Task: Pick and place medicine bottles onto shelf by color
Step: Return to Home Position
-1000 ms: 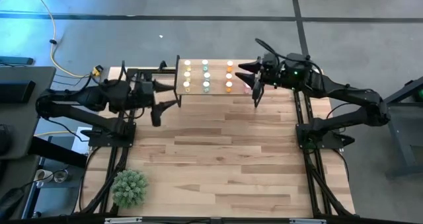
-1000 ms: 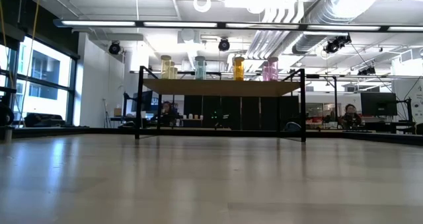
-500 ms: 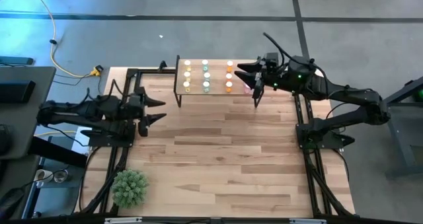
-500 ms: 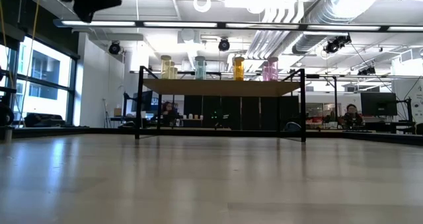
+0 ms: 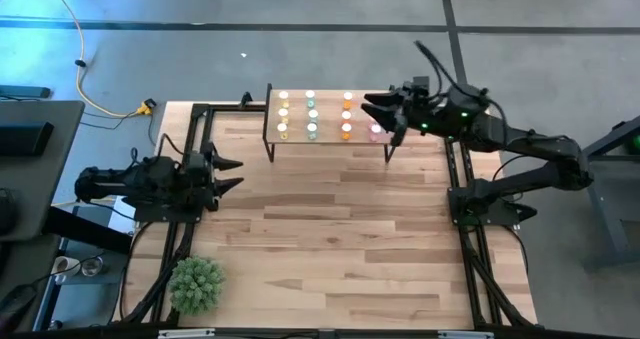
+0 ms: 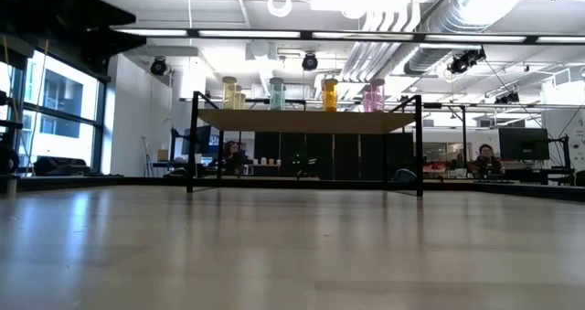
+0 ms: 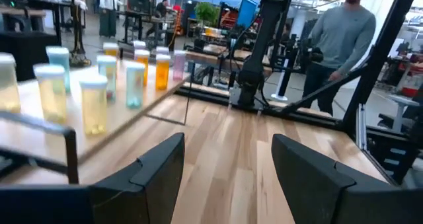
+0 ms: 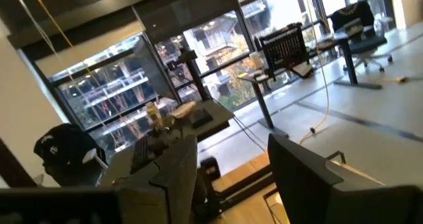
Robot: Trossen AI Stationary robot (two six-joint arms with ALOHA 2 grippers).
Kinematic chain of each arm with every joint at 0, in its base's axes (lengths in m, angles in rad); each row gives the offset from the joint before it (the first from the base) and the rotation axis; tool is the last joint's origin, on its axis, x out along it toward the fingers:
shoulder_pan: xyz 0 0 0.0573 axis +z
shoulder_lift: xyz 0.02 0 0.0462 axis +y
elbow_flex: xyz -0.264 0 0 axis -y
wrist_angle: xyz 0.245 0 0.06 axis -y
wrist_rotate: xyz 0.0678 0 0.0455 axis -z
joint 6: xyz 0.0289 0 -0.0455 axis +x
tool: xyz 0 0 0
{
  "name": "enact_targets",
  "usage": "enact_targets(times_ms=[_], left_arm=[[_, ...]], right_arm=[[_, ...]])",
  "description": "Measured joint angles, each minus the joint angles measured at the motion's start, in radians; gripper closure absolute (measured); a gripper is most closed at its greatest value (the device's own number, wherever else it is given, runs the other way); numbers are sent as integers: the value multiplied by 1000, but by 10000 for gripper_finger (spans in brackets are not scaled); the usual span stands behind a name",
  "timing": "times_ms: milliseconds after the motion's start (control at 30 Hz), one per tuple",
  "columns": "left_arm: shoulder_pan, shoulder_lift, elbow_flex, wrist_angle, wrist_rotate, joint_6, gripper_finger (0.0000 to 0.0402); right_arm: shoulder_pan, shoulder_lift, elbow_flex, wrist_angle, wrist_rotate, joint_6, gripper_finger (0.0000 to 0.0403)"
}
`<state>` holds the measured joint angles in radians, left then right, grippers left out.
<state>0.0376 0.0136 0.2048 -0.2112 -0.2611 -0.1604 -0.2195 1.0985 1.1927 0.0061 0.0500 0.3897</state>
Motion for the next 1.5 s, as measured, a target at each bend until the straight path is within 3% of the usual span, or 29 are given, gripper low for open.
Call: enact_targets(times_ms=[200,433,633,1000,1333,1500], left_arm=[[2,-3,-68,7,8,-22,186],[2,-3,-114,-17,-13,-31,186],[2,8,-113,-17,-21,-92,186],[1,8,-113,-17,-13,-65,186],[1,8,-113,-17,-11,-64,186],[1,8,-112,-17,-11,-64,186]], right_arm=[[0,-138,0,-99,-10,-118,226],[13,-334,-47,-346,-7,-170,226],[53,-526,-323,-272,23,-137,226],[89,-853,-803,-152,16,15,226],[92,-1064,-1059,-47,-82,59,226],[93,-1094,-1103,-26,-135,58,226]])
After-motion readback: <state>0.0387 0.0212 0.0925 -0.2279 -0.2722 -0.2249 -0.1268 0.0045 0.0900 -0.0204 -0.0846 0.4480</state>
